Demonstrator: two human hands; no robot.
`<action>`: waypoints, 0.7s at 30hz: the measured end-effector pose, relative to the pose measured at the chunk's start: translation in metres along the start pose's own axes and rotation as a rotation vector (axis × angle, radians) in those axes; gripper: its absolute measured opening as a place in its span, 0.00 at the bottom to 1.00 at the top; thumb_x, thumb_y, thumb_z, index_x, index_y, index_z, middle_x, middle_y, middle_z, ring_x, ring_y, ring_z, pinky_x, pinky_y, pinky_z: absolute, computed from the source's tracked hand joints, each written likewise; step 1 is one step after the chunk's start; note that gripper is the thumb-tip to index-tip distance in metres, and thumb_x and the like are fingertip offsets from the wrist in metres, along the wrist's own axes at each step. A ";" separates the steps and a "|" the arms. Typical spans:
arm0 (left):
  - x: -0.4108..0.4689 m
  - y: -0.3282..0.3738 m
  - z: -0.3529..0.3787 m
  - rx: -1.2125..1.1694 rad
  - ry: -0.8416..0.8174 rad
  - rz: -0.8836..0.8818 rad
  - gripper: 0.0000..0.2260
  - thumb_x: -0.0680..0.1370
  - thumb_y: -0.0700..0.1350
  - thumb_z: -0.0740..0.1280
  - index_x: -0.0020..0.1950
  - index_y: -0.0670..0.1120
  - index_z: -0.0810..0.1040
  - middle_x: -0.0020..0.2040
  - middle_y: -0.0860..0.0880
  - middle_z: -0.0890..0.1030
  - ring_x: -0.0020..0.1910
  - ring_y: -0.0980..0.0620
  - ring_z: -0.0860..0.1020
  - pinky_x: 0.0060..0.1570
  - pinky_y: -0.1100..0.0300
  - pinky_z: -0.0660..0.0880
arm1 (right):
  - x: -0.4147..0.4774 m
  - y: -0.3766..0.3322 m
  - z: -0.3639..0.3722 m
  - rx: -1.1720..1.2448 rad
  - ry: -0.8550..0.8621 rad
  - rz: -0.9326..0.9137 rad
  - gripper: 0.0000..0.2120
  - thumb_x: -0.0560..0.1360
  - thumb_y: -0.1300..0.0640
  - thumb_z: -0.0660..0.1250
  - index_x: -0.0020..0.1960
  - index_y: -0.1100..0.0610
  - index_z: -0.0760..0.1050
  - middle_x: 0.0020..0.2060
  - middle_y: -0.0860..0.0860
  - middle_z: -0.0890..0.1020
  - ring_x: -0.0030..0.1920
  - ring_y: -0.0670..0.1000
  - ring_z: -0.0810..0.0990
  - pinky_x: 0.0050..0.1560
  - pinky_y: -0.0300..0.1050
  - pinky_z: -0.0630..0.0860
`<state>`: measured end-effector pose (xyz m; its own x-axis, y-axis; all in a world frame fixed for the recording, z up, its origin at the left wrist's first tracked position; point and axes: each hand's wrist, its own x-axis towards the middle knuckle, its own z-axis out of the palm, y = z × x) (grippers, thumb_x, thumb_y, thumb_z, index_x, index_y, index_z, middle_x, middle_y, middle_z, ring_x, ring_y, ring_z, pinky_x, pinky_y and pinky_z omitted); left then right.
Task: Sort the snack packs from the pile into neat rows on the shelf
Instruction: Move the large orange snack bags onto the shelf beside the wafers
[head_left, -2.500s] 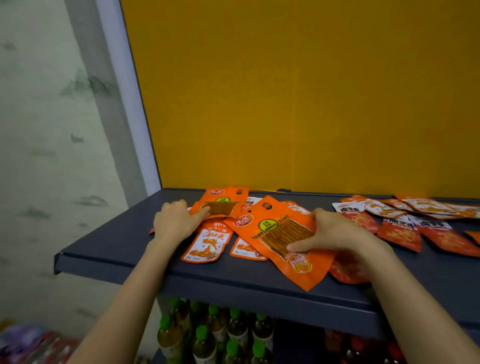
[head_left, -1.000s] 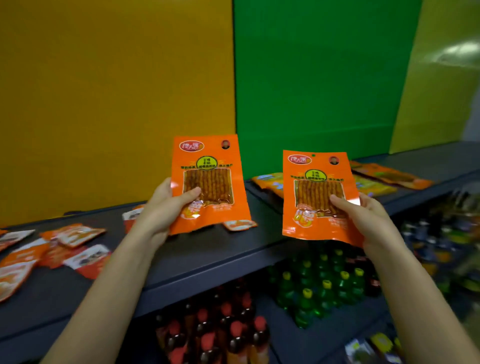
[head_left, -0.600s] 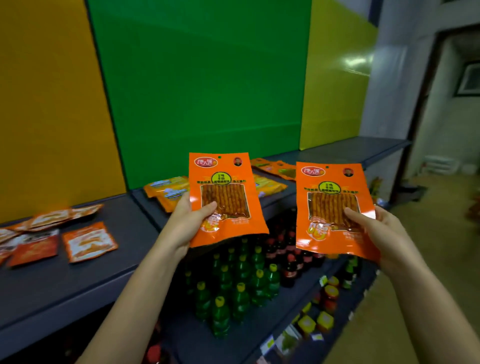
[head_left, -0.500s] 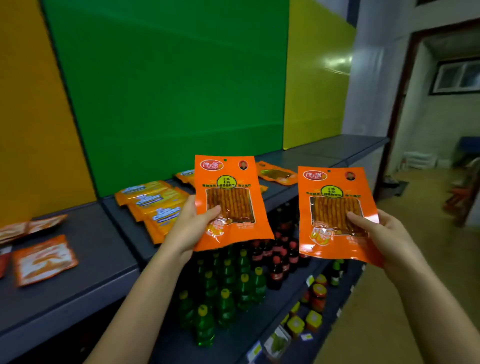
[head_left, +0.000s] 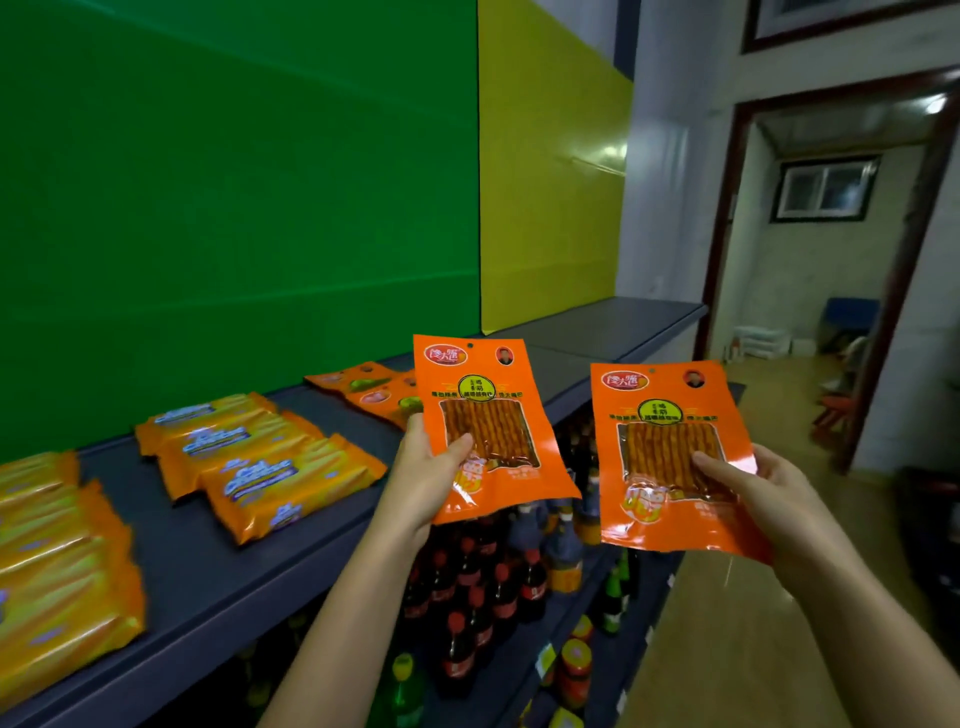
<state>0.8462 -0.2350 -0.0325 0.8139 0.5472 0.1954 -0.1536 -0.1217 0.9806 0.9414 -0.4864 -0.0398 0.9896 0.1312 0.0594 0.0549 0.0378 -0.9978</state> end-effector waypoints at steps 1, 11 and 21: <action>0.014 0.000 0.008 -0.003 0.006 0.009 0.10 0.79 0.40 0.62 0.57 0.52 0.67 0.58 0.46 0.78 0.55 0.47 0.78 0.51 0.52 0.76 | 0.018 -0.003 0.000 -0.004 0.002 -0.013 0.15 0.73 0.58 0.68 0.58 0.59 0.74 0.43 0.55 0.83 0.26 0.45 0.82 0.28 0.39 0.77; 0.112 -0.014 0.065 -0.016 0.097 -0.040 0.09 0.78 0.40 0.63 0.49 0.56 0.70 0.58 0.45 0.79 0.54 0.45 0.79 0.56 0.45 0.77 | 0.154 0.009 0.004 0.033 -0.086 -0.010 0.14 0.73 0.59 0.68 0.58 0.58 0.74 0.46 0.57 0.82 0.31 0.51 0.82 0.29 0.40 0.78; 0.175 -0.024 0.098 0.004 0.270 -0.050 0.09 0.78 0.41 0.62 0.53 0.54 0.67 0.49 0.49 0.80 0.41 0.51 0.82 0.36 0.58 0.81 | 0.291 0.022 0.042 0.108 -0.361 0.035 0.08 0.72 0.60 0.69 0.51 0.55 0.76 0.38 0.52 0.84 0.28 0.46 0.83 0.26 0.37 0.78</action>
<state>1.0470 -0.2172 -0.0234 0.6411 0.7538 0.1438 -0.1137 -0.0920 0.9892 1.2248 -0.4057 -0.0427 0.8789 0.4742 0.0514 -0.0118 0.1292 -0.9915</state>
